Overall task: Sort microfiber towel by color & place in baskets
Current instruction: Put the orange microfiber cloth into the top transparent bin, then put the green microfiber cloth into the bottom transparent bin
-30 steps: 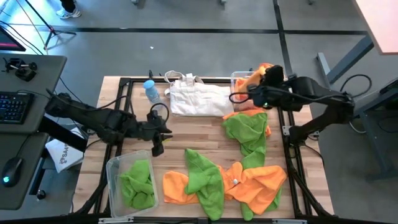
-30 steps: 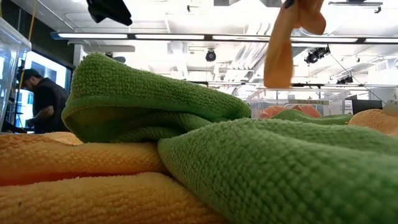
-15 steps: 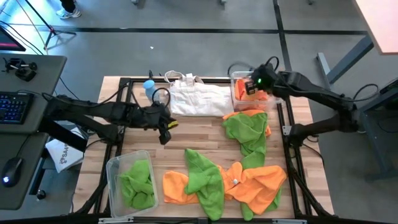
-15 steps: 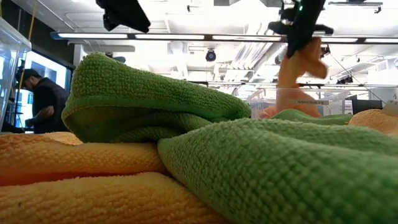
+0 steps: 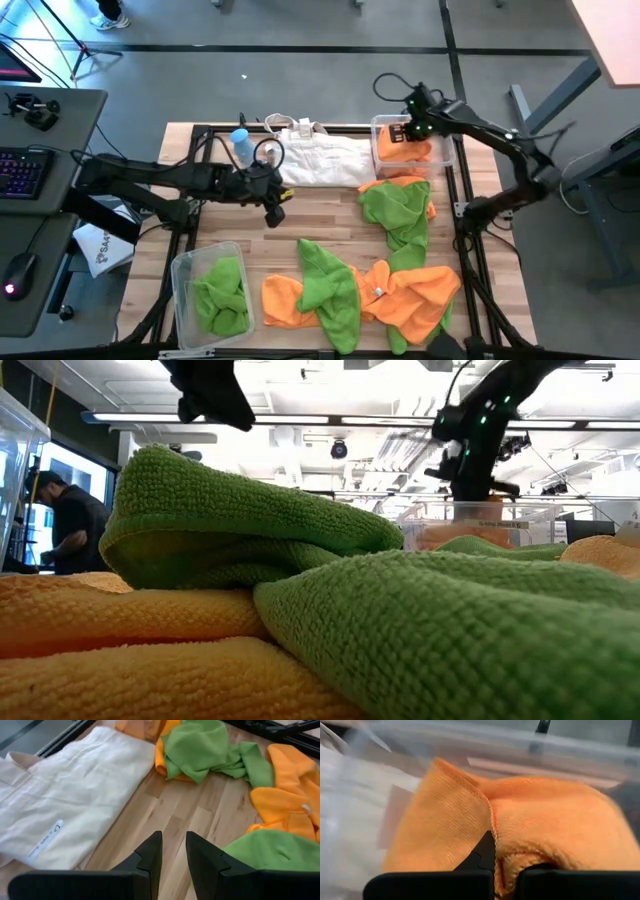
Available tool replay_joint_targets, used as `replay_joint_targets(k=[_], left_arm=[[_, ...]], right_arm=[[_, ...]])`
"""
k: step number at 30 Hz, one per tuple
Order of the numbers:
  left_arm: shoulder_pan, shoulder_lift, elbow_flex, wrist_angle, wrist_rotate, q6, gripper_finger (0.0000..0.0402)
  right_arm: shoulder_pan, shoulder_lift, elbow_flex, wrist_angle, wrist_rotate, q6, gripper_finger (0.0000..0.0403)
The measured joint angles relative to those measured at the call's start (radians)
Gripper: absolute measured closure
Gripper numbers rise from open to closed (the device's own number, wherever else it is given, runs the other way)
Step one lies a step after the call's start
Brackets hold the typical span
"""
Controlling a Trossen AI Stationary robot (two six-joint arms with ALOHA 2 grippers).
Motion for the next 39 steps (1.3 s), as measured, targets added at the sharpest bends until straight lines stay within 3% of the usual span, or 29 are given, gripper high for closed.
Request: replay_joint_targets(k=[9,17,23,30,35,39], left_arm=[[0.003,0.059,0.0,0.02,0.02,-0.048,0.0328],[0.003,0.057,0.0,0.02,0.022,-0.081,0.0328],[0.003,0.055,0.0,0.02,0.018,-0.08,0.0328],[0.003,0.055,0.0,0.019,0.014,-0.057,0.0328],[0.003,0.055,0.0,0.019,-0.002,-0.034,0.0328],[0.003,0.055,0.0,0.019,-0.009,-0.034,0.0328]], right_arm=[[-0.003,0.219,0.0,0.053,-0.012,-0.014,0.0401],[-0.003,0.253,0.0,0.073,0.017,-0.038,0.0352],[-0.003,0.175,0.0,0.021,0.014,-0.059,0.029],[-0.003,-0.009,0.0,-0.039,0.016,-0.049,0.0242],[0.007,-0.145,0.0,-0.104,0.012,-0.016,0.0243],[0.05,-0.241,0.0,-0.167,0.01,0.05,0.0271]])
